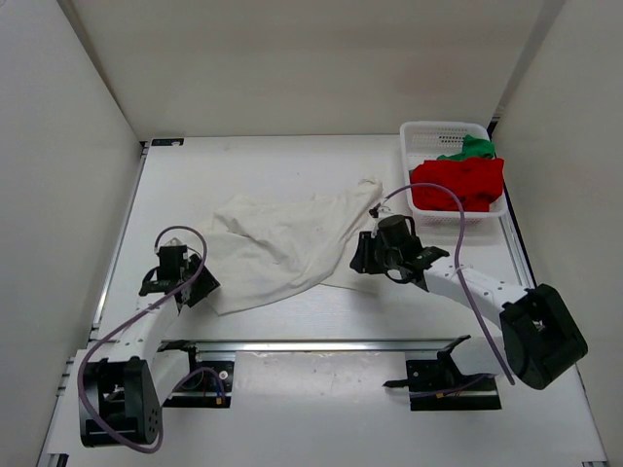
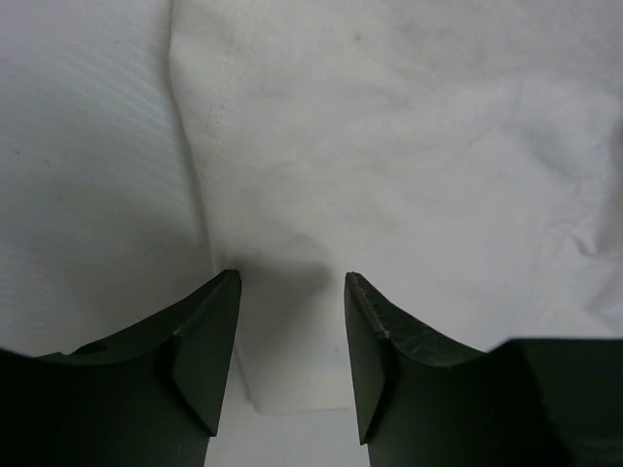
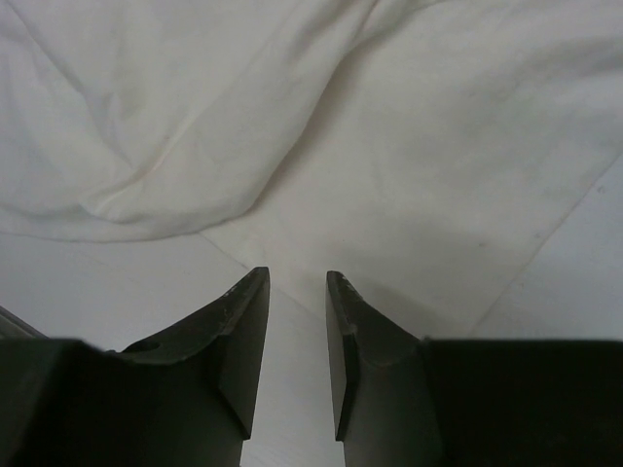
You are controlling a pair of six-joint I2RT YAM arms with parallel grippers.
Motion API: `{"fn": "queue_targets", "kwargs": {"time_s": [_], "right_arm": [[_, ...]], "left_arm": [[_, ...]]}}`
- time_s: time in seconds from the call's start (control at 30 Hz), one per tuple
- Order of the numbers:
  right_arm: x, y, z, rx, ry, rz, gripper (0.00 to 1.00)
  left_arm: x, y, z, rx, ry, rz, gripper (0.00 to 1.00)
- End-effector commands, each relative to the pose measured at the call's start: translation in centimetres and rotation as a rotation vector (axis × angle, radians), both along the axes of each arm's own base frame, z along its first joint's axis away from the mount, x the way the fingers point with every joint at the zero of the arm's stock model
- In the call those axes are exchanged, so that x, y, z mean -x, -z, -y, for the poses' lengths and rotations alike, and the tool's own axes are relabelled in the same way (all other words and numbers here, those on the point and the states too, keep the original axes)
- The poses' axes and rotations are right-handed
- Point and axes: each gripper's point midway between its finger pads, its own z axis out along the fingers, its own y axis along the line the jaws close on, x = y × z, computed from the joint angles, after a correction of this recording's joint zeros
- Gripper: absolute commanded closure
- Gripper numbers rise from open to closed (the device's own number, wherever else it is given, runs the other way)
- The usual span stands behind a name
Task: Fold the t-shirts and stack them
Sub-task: Flatten out the tshirt
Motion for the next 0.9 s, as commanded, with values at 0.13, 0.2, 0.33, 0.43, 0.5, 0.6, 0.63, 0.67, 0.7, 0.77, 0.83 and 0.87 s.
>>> {"fn": "queue_targets", "kwargs": {"time_s": [0.13,0.2,0.33,0.43,0.5,0.6,0.63,0.67,0.7,0.77,0.83,0.87], "right_arm": [[-0.1,-1.7,-0.1,-0.075,0.005,0.075,0.69],[0.0,-1.0,0.6,-0.073,0.021,0.064,0.68],[0.1,-0.6,1.4,-0.085,0.045,0.056,0.68],[0.2,-0.7,1.3,-0.092,0.037,0.055,0.67],[0.5,-0.3,1.1,-0.079,0.024,0.042,0.67],[0.3,0.0,1.0,-0.076,0.021,0.034,0.67],[0.3,0.0,0.9,-0.074,0.017,0.037,0.68],[0.1,0.0,0.8,-0.073,0.020,0.034,0.67],[-0.3,0.2,0.9,-0.062,0.025,0.033,0.67],[-1.1,0.4,1.2,-0.049,0.040,0.031,0.66],[-1.9,0.4,1.1,-0.056,0.048,0.040,0.66],[-2.3,0.2,1.3,-0.064,0.064,0.041,0.64]], "left_arm": [[1.2,-0.5,-0.1,-0.012,-0.021,-0.046,0.40],[1.4,-0.4,0.2,-0.006,-0.020,-0.063,0.40],[1.5,0.1,-0.3,-0.028,-0.029,-0.089,0.40],[1.1,0.6,-0.4,-0.034,-0.028,-0.091,0.58],[0.5,0.9,-0.3,-0.018,-0.026,-0.098,0.82],[-3.1,-1.3,0.9,-0.007,-0.003,-0.017,1.00],[-4.6,-2.5,1.4,-0.006,0.002,0.025,1.00],[-7.0,-4.6,2.6,-0.023,0.037,0.072,1.00],[-9.1,-6.2,4.2,-0.051,0.087,0.074,1.00],[-11.3,-8.0,6.0,-0.088,0.168,0.051,1.00],[-13.1,-8.8,8.0,-0.102,0.242,0.024,0.97],[-13.4,-8.7,8.2,-0.121,0.263,0.013,0.91]]}}
